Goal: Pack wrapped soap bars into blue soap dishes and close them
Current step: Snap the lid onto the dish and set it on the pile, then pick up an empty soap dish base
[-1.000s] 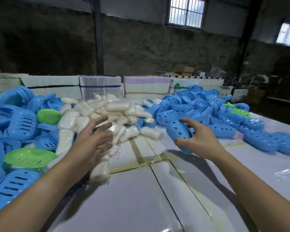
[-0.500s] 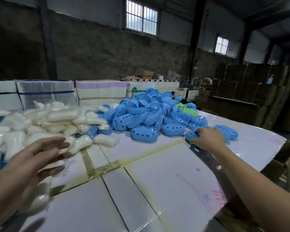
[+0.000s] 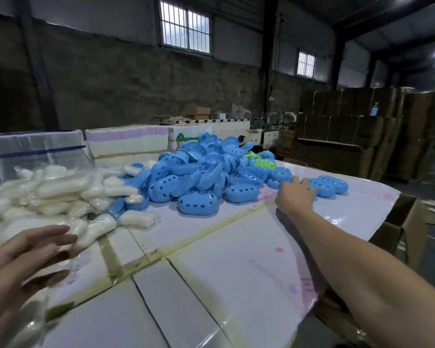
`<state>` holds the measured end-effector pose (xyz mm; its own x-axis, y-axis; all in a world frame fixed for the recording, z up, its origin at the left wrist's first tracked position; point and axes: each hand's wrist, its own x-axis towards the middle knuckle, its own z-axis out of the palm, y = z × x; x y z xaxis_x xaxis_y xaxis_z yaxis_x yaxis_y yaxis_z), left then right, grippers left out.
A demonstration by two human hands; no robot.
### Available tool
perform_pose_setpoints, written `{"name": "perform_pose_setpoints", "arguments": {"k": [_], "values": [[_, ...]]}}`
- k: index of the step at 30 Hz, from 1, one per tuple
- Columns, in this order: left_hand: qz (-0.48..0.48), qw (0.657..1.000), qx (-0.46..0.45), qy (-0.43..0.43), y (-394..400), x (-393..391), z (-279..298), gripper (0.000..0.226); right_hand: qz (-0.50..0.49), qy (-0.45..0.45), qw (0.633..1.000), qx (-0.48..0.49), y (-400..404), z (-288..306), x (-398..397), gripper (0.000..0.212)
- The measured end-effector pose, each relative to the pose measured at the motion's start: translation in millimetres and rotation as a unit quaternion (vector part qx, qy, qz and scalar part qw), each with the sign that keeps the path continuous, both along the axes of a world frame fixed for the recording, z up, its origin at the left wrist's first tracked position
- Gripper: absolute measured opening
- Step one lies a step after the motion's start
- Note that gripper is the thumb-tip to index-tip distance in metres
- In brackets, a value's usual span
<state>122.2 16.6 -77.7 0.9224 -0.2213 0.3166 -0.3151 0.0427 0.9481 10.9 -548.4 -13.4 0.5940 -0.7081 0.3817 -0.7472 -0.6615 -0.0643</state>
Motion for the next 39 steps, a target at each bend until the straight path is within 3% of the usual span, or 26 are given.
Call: {"name": "perform_pose_setpoints", "arguments": {"k": [7,11,17,20,25,29,31,35,39], "values": [[-0.011,0.999,0.033,-0.024,-12,-55,25,0.054,0.237,-0.114,0.965,0.013,111,24,31,0.025],[0.025,0.999,0.015,-0.021,-33,-92,53,0.016,0.405,-0.137,0.902,0.067,209,42,43,0.02],[0.127,0.984,0.118,-0.04,-38,-115,76,0.034,0.57,-0.148,0.795,0.146,337,40,52,0.017],[0.161,0.967,0.184,-0.068,-30,-113,78,0.042,0.604,-0.14,0.769,0.155,356,14,51,0.018],[0.213,0.905,0.354,-0.097,-20,-112,74,0.032,0.654,-0.102,0.716,0.222,353,4,45,0.026],[0.301,0.872,0.375,-0.092,1,-105,86,0.022,0.656,-0.129,0.69,0.276,353,4,42,0.038],[0.348,0.832,0.426,-0.075,21,-97,90,0.02,0.664,-0.128,0.673,0.299,351,2,41,0.038],[0.37,0.733,0.569,0.047,55,-84,86,0.034,0.677,-0.111,0.662,0.303,353,-1,39,0.035],[0.404,0.707,0.574,0.086,78,-77,81,0.052,0.685,-0.09,0.669,0.273,354,-3,37,0.026]]}}
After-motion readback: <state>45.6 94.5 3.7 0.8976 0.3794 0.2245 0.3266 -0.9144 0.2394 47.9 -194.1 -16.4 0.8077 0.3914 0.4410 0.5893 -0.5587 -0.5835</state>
